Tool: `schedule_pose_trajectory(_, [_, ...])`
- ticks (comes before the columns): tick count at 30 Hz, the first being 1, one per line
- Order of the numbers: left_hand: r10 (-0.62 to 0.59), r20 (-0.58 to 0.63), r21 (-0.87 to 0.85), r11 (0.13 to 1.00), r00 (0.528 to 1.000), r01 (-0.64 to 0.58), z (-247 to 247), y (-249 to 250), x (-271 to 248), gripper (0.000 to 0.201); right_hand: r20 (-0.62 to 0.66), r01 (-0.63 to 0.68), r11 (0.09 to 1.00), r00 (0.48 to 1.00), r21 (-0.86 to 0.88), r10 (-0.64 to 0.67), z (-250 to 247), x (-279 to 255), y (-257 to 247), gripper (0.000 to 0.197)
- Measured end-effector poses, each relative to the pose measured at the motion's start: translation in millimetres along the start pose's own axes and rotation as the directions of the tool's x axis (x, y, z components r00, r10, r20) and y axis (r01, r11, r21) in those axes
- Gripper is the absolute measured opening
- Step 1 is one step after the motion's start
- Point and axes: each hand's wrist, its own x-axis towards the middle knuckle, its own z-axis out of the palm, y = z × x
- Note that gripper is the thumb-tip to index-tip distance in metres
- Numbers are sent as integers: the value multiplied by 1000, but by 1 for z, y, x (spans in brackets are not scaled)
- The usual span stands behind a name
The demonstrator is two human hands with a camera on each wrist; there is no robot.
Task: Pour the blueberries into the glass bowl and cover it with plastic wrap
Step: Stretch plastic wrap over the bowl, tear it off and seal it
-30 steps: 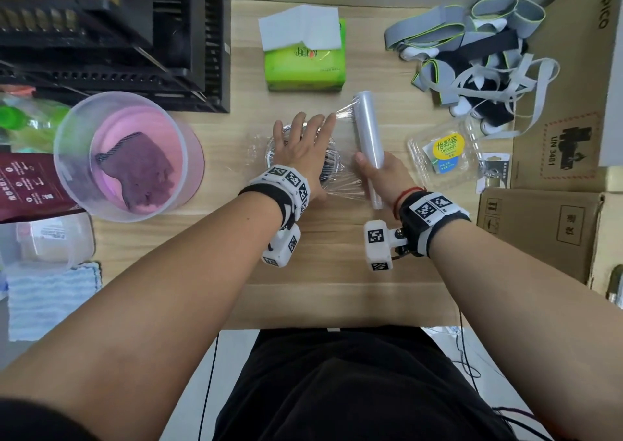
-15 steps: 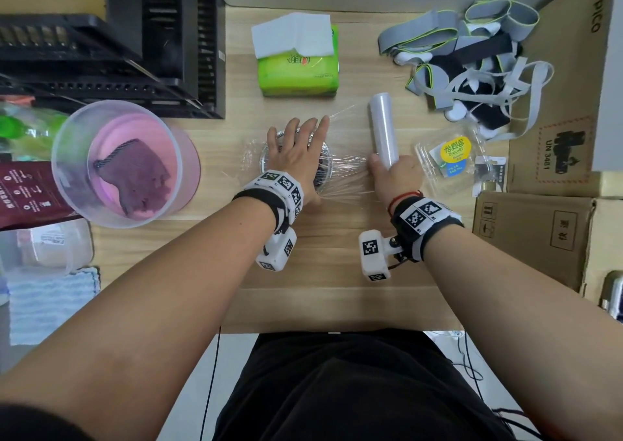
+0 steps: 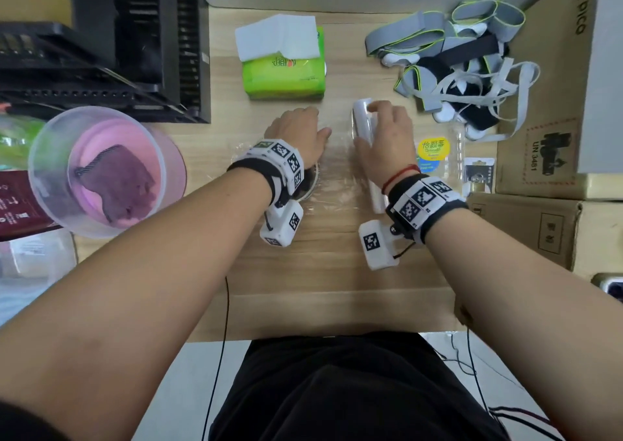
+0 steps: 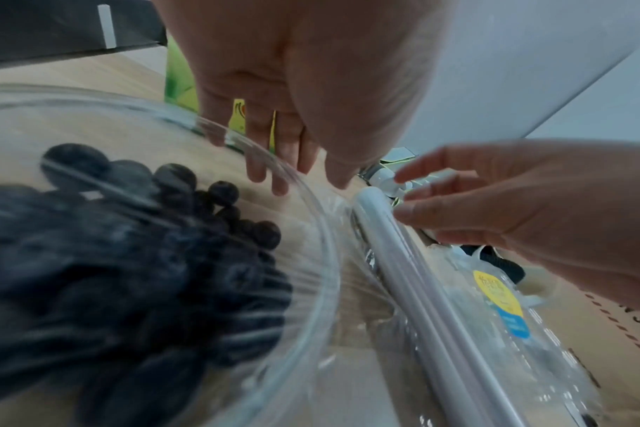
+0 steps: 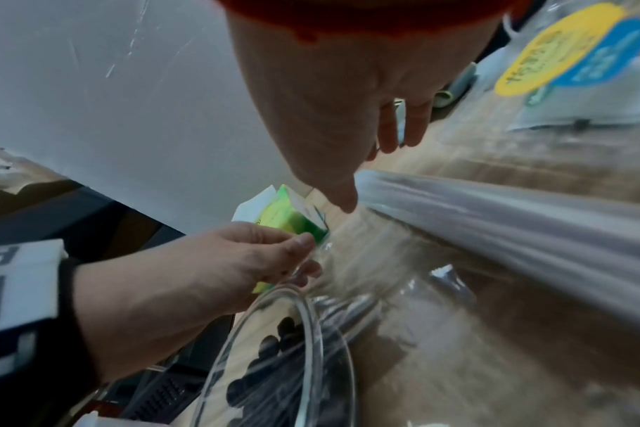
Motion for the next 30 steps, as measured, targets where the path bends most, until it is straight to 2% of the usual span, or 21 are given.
schedule_pose_trajectory(2, [-26, 3, 17, 1000, 1000, 25, -2, 5, 8, 37, 61, 74, 996, 996, -49, -71, -1, 13, -6, 46])
schedule_pose_trajectory(5, [-56, 26, -10, 998, 998, 56, -3, 8, 18, 31, 185, 100, 973, 981, -206, -61, 0, 32, -11, 41])
schedule_pose_trajectory(8, [-74, 30, -70, 995, 997, 76, -2, 7, 25, 22, 238, 141, 951, 968, -276, -75, 4, 43, -16, 31])
schedule_pose_trajectory(12, [-77, 24, -107, 991, 997, 79, 2, 8, 27, 16, 231, 134, 946, 971, -296, -66, 11, 49, -17, 20])
schedule_pose_trajectory(16, [-69, 5, -156, 985, 998, 69, 4, 6, 27, 18, 212, 148, 935, 974, -322, -81, 17, 51, -15, 23])
schedule_pose_trajectory(22, [8, 2, -105, 994, 1000, -7, 5, 5, 27, 15, 159, 221, 888, 973, -403, -170, 26, 47, -17, 23])
schedule_pose_trajectory(26, [36, -4, -122, 992, 999, -36, 5, 9, 22, 17, 82, 112, 907, 993, -405, -86, 25, 50, -11, 26])
schedule_pose_trajectory(30, [-33, -43, -168, 985, 999, 25, 11, 9, 17, 23, 144, 105, 946, 988, -306, -63, 21, 56, -6, 26])
